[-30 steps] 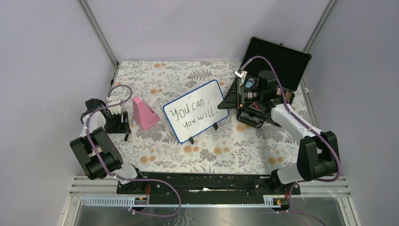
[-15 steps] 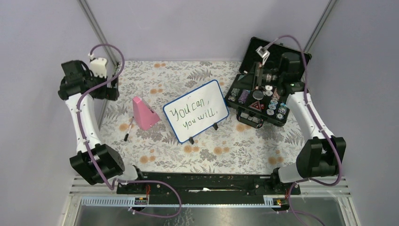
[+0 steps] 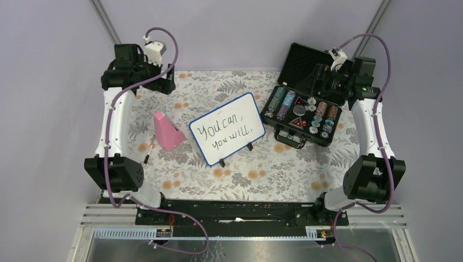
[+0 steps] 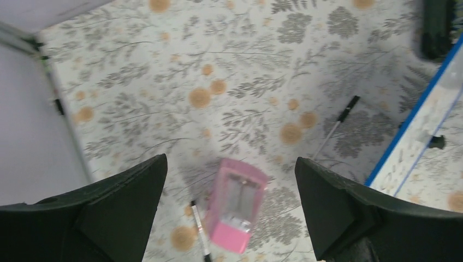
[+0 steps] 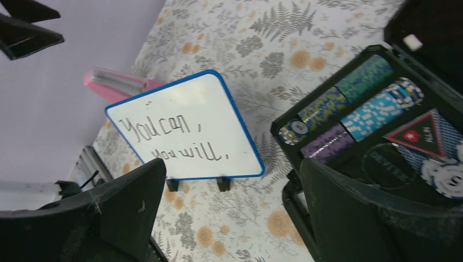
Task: Write a sentence on the whiteboard
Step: Reset both arms
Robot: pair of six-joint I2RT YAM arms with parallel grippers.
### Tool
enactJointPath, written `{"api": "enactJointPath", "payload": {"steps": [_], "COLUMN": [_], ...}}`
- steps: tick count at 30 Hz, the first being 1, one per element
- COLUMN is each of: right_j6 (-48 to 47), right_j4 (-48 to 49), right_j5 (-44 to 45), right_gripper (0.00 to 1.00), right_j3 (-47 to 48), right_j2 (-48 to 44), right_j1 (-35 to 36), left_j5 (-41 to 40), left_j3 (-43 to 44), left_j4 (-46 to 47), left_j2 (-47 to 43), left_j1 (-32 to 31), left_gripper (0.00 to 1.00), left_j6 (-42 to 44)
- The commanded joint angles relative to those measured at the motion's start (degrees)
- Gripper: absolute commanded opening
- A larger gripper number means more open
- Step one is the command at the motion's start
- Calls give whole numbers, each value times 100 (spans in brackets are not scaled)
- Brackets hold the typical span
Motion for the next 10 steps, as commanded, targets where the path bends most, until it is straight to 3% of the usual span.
{"api": "enactJointPath", "payload": {"steps": [1,10], "right_j6": [-423,-542], "right_j4": [-208,-203], "right_j5": [585,667], "right_gripper": [100,100], "right_j3": [-121,-120], "right_j2": [17,136], "right_j1": [-145,-465], "left_j5": [337,193], "left_j3": [-665,-1205], "left_j4": [1017,1594], "left_j2": [-370,-494], "left_j1": [-89,-101], "left_gripper": [99,99], "left_j6": [-918,-1339]}}
